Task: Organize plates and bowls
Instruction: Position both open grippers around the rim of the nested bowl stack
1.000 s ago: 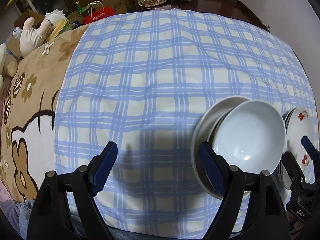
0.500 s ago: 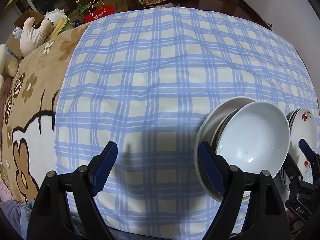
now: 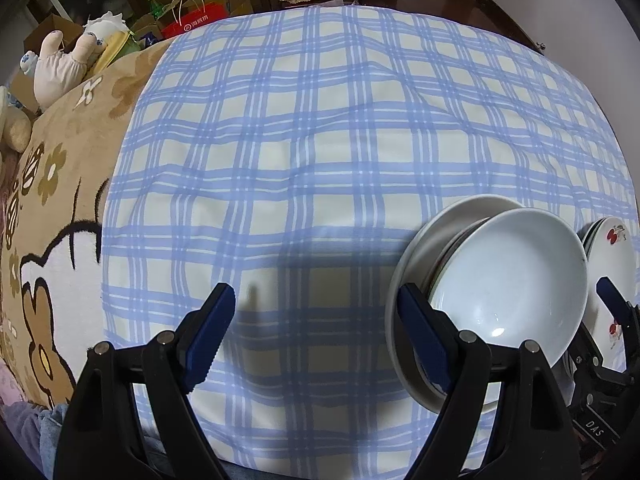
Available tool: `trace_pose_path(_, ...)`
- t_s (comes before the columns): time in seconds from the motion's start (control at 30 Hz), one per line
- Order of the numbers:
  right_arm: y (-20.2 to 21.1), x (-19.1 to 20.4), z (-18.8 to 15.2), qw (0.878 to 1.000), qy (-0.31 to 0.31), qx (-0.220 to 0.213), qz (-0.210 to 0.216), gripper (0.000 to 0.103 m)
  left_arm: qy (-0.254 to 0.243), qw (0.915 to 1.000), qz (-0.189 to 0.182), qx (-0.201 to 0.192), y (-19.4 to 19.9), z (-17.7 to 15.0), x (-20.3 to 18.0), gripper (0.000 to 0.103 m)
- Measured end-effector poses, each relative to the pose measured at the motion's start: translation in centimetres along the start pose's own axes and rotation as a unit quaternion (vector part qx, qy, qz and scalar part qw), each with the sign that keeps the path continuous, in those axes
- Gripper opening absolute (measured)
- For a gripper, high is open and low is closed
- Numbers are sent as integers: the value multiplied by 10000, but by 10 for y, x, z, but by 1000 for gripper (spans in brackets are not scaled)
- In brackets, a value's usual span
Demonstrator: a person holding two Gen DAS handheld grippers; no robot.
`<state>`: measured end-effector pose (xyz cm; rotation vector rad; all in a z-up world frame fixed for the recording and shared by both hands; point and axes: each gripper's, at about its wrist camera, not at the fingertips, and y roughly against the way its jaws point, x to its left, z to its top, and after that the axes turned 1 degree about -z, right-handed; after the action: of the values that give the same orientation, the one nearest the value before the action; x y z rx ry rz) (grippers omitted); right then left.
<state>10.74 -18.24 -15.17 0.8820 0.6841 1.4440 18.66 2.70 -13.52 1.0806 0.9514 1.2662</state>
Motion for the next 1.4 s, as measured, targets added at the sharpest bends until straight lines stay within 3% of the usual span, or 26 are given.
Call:
trace_pose_path(0.17, 2, 7, 0, 9996, 137, -50, -227, 102, -10, 10000, 8, -6, 0, 0, 0, 82)
trace_pose_path(0.37, 0, 1, 2, 9996, -146, 150, -205, 102, -9, 10000, 7, -4, 0, 0, 0, 82)
trace_pose_path(0.53, 2, 3, 2, 9988, -101, 35, -486, 102, 12, 10000, -6, 3, -1, 1, 1, 83)
trace_pose_path(0.8, -1, -4, 3, 9982, -350, 214, -441, 102, -53, 10000, 25, 3, 0, -2, -2, 83)
trace_pose_path(1.4, -10, -2, 17, 9972, -280, 624, -288, 103, -104, 9999, 99, 46, -2, -2, -3, 83)
